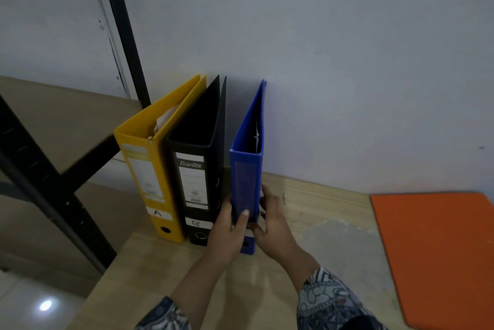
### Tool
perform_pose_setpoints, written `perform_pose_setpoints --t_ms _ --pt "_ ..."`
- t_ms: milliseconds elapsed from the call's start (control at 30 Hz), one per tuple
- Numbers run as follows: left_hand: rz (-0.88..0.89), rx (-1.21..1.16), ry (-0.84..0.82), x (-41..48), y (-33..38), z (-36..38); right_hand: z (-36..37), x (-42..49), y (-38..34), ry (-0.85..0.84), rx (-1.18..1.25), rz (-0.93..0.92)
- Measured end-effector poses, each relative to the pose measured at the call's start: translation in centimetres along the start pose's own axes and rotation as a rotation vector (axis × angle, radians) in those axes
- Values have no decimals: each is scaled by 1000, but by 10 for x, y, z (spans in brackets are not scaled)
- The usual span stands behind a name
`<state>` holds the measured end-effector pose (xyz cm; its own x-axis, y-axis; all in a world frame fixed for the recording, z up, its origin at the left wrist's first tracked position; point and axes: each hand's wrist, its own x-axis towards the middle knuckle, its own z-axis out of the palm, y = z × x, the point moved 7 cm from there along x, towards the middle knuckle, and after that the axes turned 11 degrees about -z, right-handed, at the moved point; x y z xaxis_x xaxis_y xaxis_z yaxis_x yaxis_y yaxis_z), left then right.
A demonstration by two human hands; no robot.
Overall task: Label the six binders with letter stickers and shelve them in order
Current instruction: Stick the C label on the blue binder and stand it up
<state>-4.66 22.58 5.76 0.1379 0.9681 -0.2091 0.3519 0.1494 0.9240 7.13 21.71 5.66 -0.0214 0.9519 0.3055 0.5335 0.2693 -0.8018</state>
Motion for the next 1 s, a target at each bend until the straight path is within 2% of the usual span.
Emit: perform_pose_setpoints --t_ms 267,533,667,833,1000 --pt "15 -50 -21 -6 4 6 -9 -4 -6 39 80 31" --pt "35 -48 98 -24 -8 6 -14 -14 0 10 79 111" --pt "-18 -56 136 -36 -31 14 -19 -26 3 2 103 176" --pt "14 -11 236 -67 -37 23 -35 -50 14 8 -8 225" --pt "8 214 84 -98 -41 64 -68 -103 41 54 -27 318"
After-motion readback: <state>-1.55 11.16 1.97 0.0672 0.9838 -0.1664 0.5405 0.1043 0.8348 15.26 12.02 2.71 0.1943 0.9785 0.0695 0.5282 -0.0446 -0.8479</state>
